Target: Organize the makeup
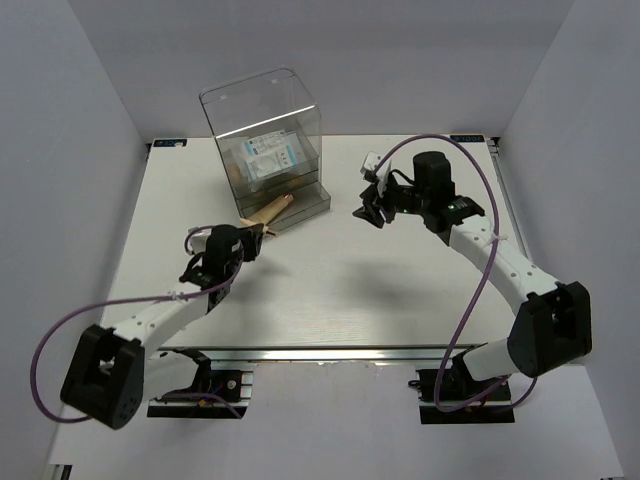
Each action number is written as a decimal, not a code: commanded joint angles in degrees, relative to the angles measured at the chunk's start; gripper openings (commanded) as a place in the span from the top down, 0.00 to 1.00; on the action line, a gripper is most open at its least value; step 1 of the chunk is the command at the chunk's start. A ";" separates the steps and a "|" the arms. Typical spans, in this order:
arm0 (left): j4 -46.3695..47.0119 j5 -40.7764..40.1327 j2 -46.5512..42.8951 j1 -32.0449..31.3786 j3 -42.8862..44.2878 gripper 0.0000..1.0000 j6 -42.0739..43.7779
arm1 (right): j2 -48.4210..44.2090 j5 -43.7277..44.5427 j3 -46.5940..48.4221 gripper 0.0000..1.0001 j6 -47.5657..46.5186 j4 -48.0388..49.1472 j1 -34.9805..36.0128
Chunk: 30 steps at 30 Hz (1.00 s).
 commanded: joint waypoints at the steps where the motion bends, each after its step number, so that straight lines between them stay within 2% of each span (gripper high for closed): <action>1: -2.66 -7.16 7.15 -1.51 11.92 0.85 -11.85 | -3.84 -0.79 -0.80 0.45 1.92 1.92 -1.39; 3: -6.37 -7.34 13.37 -1.60 16.25 0.89 -14.14 | -4.54 -0.44 -1.42 0.45 2.18 1.92 -2.01; 7: -17.70 -5.07 23.04 -1.60 28.63 0.96 -24.40 | -7.17 0.00 -3.96 0.45 2.80 2.09 -3.06; 10: -19.12 -1.20 28.85 -1.69 32.86 0.96 -27.33 | -8.94 0.27 -5.45 0.45 2.97 2.18 -3.85; 12: -20.96 -1.36 30.89 -1.96 35.07 0.95 -27.33 | -9.73 0.27 -5.90 0.44 2.97 2.10 -4.38; 15: -21.85 -2.15 34.06 -1.96 37.80 0.87 -28.29 | -10.34 0.18 -6.51 0.44 2.97 2.01 -5.08; 16: -21.16 -2.59 34.85 -1.87 38.24 0.78 -28.91 | -10.43 0.09 -6.60 0.44 2.97 2.09 -5.09; 20: -21.24 -3.65 39.50 -1.69 42.63 0.63 -28.30 | -10.70 -0.35 -6.87 0.44 2.80 1.83 -5.18; 26: -19.66 -3.91 38.38 -1.78 43.17 0.42 -25.23 | -10.87 -1.14 -8.18 0.44 2.45 1.39 -5.18; 28: -18.87 -3.74 36.18 -1.69 41.51 0.42 -24.35 | -10.96 -1.58 -8.80 0.44 2.53 1.30 -5.26; 30: -16.86 -3.39 32.94 -1.69 39.40 0.64 -21.82 | -10.87 -1.84 -9.15 0.44 2.45 1.22 -5.18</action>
